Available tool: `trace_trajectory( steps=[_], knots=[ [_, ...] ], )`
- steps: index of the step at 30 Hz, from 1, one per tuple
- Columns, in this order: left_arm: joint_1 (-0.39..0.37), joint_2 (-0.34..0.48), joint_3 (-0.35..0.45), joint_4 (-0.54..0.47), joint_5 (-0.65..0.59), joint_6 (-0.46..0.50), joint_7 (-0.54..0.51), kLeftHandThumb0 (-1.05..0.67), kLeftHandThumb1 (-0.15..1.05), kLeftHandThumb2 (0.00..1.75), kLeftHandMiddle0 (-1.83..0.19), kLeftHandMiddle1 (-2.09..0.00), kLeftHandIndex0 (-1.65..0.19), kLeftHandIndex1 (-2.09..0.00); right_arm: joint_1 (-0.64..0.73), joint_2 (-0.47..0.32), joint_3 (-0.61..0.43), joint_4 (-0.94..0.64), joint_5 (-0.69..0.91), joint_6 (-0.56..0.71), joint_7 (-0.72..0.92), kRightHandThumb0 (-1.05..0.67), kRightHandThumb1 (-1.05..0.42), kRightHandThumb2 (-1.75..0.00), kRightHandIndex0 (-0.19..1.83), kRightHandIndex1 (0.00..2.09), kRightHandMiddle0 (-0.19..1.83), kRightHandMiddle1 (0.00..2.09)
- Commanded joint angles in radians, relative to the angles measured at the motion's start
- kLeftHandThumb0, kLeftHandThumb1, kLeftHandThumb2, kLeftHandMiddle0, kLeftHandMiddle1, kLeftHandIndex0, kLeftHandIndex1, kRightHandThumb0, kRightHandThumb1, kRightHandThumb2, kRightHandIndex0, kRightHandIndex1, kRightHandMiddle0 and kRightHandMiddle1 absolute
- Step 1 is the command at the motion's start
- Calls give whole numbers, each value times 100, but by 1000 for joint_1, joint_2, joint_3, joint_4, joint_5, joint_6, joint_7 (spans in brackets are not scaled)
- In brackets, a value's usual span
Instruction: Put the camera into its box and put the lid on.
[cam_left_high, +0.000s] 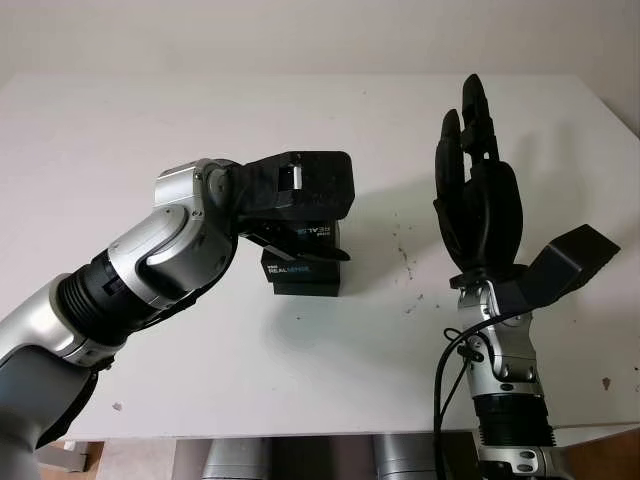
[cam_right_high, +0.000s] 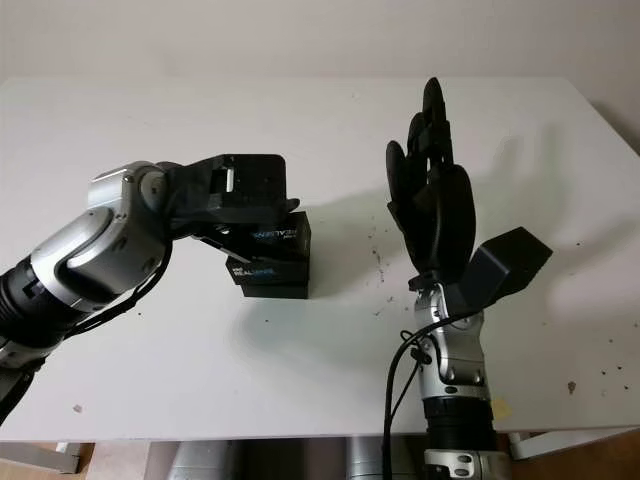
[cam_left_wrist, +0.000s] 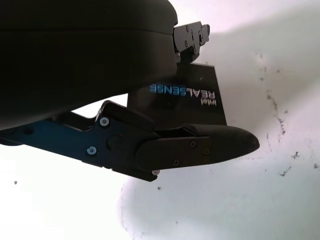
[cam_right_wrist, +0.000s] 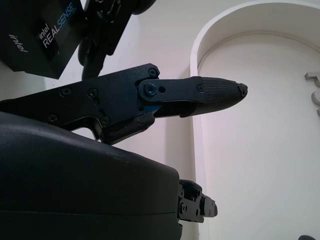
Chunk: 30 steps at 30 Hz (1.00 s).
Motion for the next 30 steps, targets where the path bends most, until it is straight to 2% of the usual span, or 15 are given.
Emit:
trace_trajectory(
  steps=[1, 5, 10, 16, 19, 23, 27, 30],
  knots=[
    [26, 21, 43, -39, 33, -87, 48, -86, 105, 63, 19, 0, 19, 0, -12, -7, -5, 3, 6, -13, 7, -78, -105, -33, -16, 5, -9, 6],
    [71, 20, 144, -59, 62, -163, 126, -82, 105, 58, 19, 0, 19, 0, -8, -12, -6, -2, -1, -10, 10, -77, -105, -33, -16, 5, -8, 6],
    [102, 6, 270, -61, 22, -175, 155, -81, 105, 55, 19, 0, 19, 0, -8, -16, -8, -3, 1, -4, 16, -76, -105, -34, -16, 5, -9, 5],
    [128, 13, 335, -35, 32, -245, 212, -86, 105, 58, 19, 0, 19, 0, -14, -19, -13, 4, 3, 5, 19, -76, -105, -33, -15, 6, -7, 6],
    [144, 2, 382, 12, 11, -302, 259, -88, 105, 57, 19, 0, 19, 0, -16, -23, -12, 7, 1, 7, 21, -77, -105, -33, -15, 6, -8, 6],
    [157, 4, 411, 120, 20, -433, 335, -86, 105, 52, 19, 0, 19, 0, -17, -30, -12, 0, 2, 18, 25, -76, -105, -34, -15, 5, -8, 5],
    [174, 5, 438, 199, 5, -520, 354, -84, 105, 49, 19, 0, 19, 0, -18, -37, -14, 0, 10, 23, 36, -76, -105, -34, -16, 5, -9, 5],
    [206, -12, 469, 232, -18, -572, 388, -83, 105, 54, 19, 0, 19, 0, -23, -39, -19, 7, 27, 27, 51, -75, -105, -34, -16, 5, -8, 5]
  ],
)
